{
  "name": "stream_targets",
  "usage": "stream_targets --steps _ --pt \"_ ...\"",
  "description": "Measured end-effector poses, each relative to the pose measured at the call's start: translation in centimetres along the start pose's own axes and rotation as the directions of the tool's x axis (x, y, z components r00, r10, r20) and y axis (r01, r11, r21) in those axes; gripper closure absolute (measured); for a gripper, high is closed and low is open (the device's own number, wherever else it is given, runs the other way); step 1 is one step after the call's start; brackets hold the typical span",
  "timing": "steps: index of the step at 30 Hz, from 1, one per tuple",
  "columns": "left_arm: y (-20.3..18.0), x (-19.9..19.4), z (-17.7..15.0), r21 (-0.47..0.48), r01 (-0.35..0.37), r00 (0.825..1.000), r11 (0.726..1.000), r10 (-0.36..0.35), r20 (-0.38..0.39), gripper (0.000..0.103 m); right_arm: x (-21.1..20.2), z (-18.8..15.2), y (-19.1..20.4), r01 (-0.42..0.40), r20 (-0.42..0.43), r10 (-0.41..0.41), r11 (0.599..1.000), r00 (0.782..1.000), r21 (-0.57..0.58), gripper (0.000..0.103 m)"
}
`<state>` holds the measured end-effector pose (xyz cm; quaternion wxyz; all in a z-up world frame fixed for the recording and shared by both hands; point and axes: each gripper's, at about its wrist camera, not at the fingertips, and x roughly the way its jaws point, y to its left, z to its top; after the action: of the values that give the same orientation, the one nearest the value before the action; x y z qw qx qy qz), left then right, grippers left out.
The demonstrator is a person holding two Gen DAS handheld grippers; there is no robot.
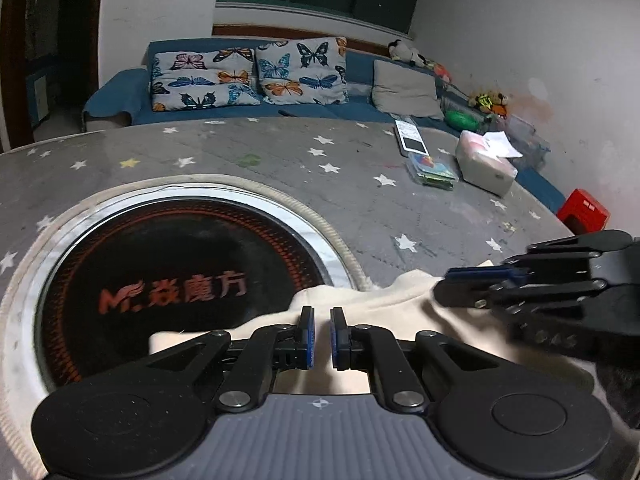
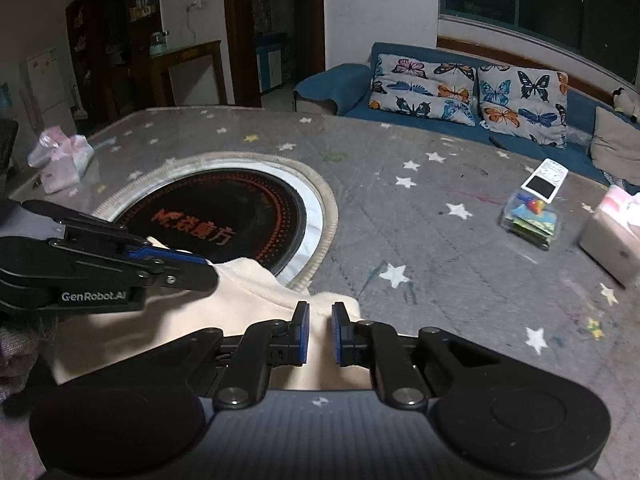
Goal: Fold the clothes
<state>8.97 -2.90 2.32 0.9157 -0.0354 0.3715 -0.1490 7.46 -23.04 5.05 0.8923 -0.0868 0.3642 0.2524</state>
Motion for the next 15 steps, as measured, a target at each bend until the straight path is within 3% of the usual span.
stream_targets --steps 6,8,10,15 --pt "0.5 0.2 0.1 -0.020 0.008 1.000 1.000 -0.008 0.000 0.093 0.2 0.0 0.1 0.005 -0.002 -0.005 1.000 1.000 -0.003 0.093" --pt "0.8 -0.6 0.0 -0.030 0.004 1.000 1.000 -0.003 0.015 0.088 -0.6 -0.1 0.4 0.005 0.009 -0.004 1.000 1.000 -0.013 0.093" --pt "1.3 -1.6 -0.2 -0.041 -0.011 0.999 0.999 0.012 0.029 0.073 -1.6 -0.2 0.7 0.003 0.017 -0.003 1.000 1.000 -0.024 0.093" --pt "3.0 -4.4 -1.0 -0.073 -0.047 0.997 0.996 0.051 0.064 0.060 -4.0 -1.3 2.0 -0.016 0.022 0.017 0.998 1.000 -0.055 0.093"
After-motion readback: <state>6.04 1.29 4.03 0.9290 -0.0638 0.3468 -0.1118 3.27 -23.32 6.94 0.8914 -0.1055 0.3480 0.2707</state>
